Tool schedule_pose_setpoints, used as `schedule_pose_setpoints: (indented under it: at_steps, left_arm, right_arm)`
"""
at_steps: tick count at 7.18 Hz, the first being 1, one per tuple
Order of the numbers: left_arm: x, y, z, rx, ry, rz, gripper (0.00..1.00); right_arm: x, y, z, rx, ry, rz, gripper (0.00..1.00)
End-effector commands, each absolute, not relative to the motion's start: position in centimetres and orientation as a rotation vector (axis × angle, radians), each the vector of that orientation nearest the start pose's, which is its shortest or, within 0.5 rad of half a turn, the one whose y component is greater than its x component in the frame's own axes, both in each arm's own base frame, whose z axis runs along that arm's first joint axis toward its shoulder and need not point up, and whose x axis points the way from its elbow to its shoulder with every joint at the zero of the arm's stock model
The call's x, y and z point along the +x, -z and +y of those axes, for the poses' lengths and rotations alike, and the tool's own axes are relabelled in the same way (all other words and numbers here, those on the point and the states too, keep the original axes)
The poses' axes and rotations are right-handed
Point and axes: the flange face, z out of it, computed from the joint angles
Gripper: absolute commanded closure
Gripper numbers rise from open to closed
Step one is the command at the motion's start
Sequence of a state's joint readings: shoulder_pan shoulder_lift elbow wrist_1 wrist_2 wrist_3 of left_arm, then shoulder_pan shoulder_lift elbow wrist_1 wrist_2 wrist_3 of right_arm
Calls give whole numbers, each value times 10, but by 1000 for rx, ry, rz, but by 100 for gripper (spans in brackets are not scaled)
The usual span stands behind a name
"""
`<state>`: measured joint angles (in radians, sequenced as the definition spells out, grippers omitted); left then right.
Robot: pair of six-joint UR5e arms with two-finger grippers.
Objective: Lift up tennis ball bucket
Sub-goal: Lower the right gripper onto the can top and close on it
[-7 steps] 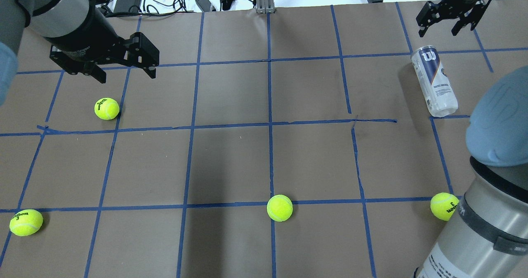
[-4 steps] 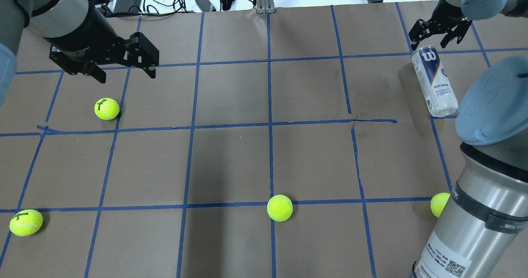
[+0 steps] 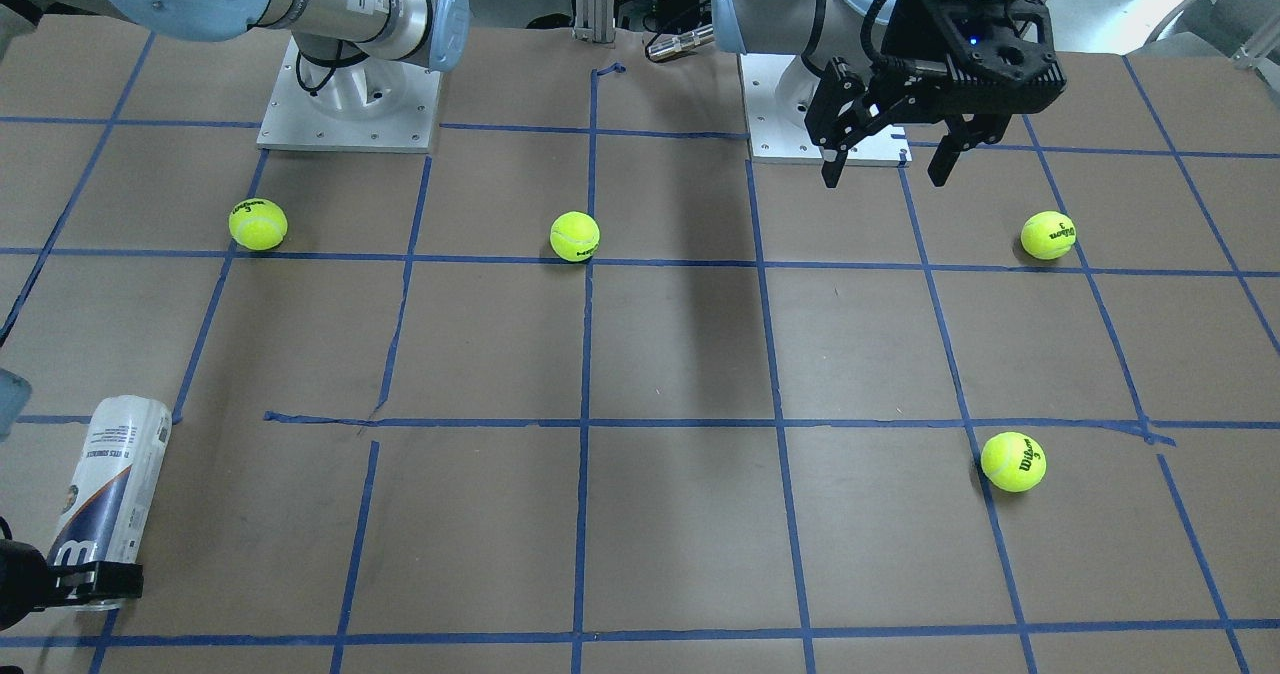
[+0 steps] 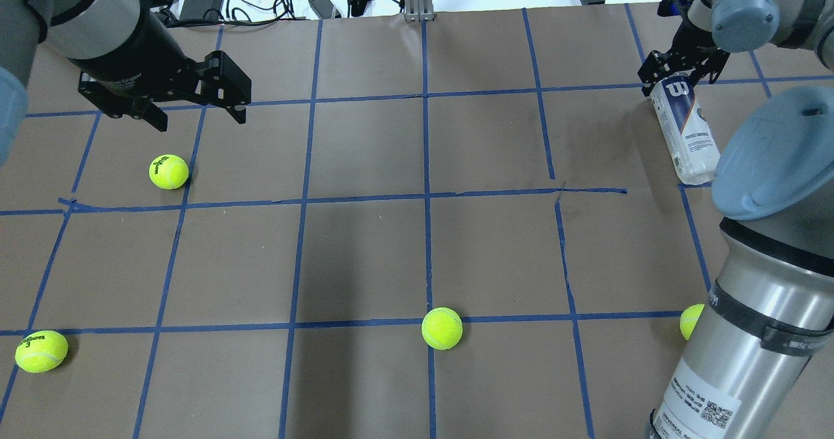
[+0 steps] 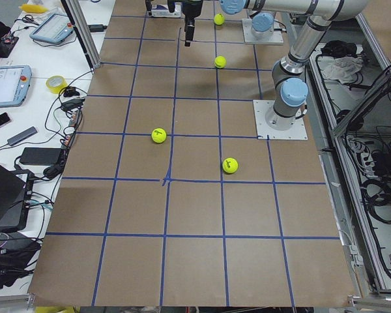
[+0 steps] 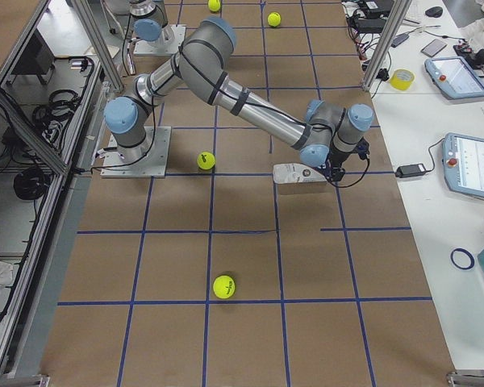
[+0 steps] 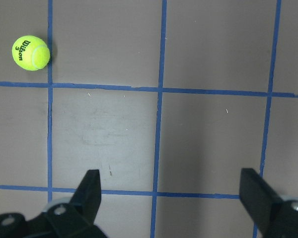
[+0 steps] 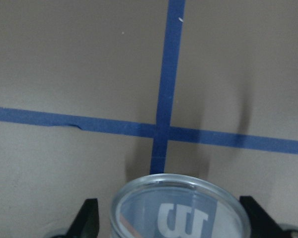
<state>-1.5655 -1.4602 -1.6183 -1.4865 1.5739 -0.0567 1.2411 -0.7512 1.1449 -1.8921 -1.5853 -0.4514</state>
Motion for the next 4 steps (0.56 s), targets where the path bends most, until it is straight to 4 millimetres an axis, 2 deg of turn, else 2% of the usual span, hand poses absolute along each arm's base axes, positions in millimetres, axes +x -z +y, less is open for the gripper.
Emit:
schedule_pose_setpoints:
  at_steps: [1,2,3,4]
  left_arm:
    - [-131,-526,-458,-96,231,3132,0]
    - [-130,-526,-459,-99,231,3132,0]
    - [-130,-526,-458,-99,234,3132,0]
    - [-130,-526,-459,-99,231,3132,0]
  right_arm:
    - [-127,-190,-760,-204,-176,3162,12]
    - [-128,-191,-761,-220,-181,3174,22]
    - [-126,-192,-761,-222,-178,3167,45]
    - [-122,-204,-761,-228,-154,3171,60]
